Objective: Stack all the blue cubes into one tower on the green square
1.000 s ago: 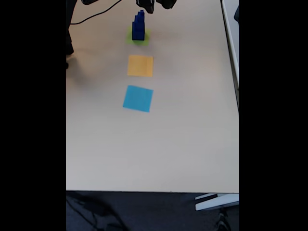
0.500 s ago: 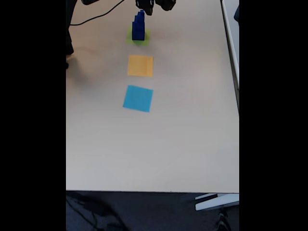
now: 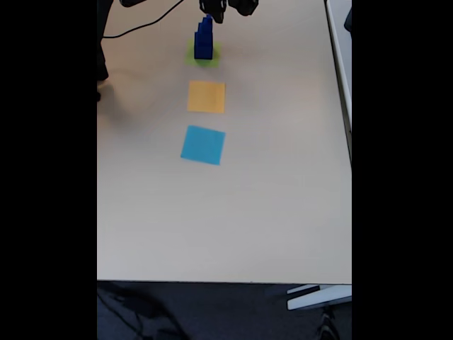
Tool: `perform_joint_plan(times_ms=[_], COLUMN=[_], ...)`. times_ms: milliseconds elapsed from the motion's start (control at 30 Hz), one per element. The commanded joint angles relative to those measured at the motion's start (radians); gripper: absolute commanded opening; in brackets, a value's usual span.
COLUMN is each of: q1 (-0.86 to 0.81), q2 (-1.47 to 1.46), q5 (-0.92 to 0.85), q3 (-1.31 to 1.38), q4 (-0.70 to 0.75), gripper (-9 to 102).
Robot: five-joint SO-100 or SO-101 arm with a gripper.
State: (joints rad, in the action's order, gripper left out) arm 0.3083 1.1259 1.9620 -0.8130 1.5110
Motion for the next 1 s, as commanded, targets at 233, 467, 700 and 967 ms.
perform_joint_plan(times_ms=[233,467,700,967], q1=[0.009,0.014,0.017,0.015], q2=[0.031,0.034,0.038,0.041], q5=[-0.011,-0.018,-0.018,-0.018], q3=[-0.011,-0.023,-0.031,-0.034], q4=[-0.011,-0.006,0.008,0.008], gripper=[0,0,0,0])
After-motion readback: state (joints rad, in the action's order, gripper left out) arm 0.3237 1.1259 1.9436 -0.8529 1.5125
